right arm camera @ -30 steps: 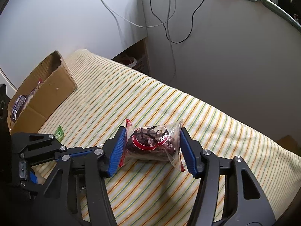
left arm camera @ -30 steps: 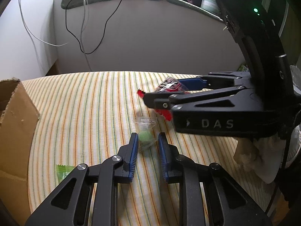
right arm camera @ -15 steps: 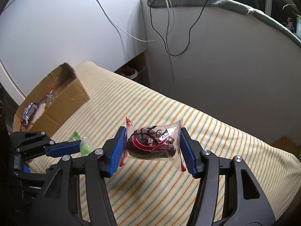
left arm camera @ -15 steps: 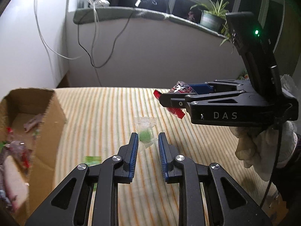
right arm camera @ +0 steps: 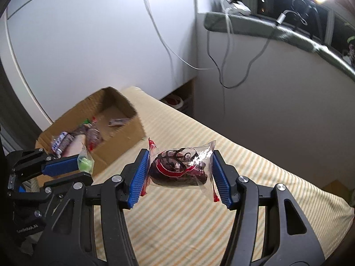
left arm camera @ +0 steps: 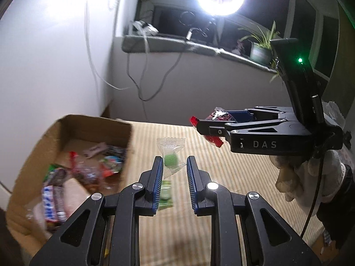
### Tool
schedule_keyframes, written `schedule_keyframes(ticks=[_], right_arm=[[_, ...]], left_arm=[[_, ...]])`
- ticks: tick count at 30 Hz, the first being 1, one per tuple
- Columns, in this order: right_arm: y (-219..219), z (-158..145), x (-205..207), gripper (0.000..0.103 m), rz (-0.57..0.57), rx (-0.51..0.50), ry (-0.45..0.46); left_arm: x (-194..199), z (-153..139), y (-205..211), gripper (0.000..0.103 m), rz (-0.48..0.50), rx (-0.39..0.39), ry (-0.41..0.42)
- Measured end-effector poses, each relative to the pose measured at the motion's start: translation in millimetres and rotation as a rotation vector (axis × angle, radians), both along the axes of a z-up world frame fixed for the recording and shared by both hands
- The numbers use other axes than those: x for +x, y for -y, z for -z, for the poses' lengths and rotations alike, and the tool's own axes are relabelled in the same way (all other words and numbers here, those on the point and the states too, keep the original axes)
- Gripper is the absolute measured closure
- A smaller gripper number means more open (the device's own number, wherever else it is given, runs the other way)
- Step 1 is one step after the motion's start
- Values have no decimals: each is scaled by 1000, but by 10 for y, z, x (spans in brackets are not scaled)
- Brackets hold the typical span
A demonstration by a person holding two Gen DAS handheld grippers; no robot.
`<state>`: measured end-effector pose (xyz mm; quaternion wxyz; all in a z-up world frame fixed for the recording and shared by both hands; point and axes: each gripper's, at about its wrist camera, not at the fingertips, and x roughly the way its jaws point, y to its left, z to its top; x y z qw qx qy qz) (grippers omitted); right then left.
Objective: Organize snacks
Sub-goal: 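Carry the cake and clear cup into the box and open both grippers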
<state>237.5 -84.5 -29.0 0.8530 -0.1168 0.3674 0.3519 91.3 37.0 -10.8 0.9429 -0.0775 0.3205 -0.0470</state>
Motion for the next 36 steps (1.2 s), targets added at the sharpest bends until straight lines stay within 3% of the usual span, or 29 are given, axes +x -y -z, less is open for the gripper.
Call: schedule_keyframes(ticks=[17, 36], right_arm=[[-873, -100, -254, 44, -121, -6, 25], [-1504, 116, -229, 43, -196, -43, -26]], left_arm=[[-486, -34, -689, 83, -143, 0, 15], [-582, 42, -779, 82, -159, 7, -1]])
